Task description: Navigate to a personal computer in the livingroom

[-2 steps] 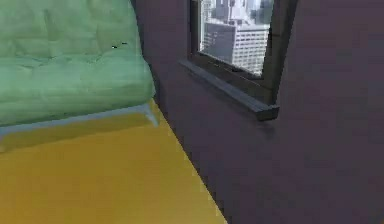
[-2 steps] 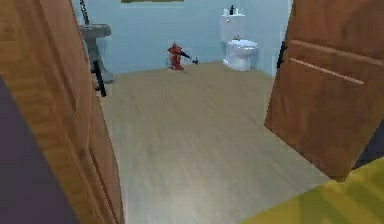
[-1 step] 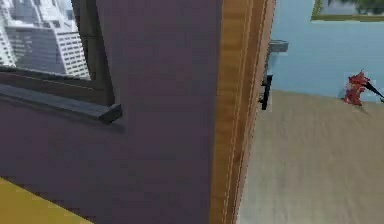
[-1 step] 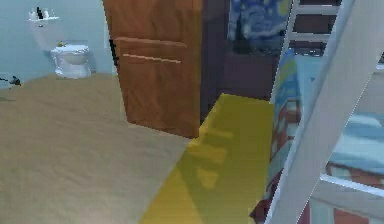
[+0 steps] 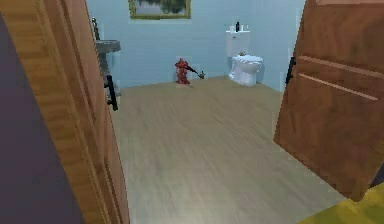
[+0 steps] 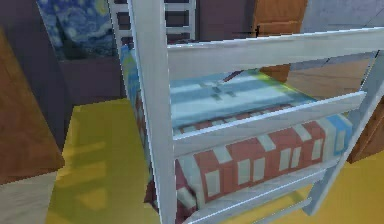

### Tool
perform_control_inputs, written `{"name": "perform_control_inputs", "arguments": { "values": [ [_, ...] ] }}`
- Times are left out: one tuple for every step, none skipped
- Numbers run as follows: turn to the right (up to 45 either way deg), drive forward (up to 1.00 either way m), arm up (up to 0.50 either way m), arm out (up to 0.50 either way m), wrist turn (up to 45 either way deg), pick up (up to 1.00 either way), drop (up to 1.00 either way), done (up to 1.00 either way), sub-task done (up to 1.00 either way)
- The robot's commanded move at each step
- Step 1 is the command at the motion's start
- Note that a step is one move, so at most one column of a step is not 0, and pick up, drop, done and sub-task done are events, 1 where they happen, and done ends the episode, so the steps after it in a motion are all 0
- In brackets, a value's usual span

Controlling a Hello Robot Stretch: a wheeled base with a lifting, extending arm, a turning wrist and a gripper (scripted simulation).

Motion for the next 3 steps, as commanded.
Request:
{"name": "perform_control_inputs", "arguments": {
  "values": [
    [15.0,0.0,0.0,0.0,0.0,0.0,0.0,0.0,0.0],
    [0.0,1.0,0.0,0.0,0.0,0.0,0.0,0.0,0.0],
    [3.0,0.0,0.0,0.0,0.0,0.0,0.0,0.0,0.0]
  ]
}}
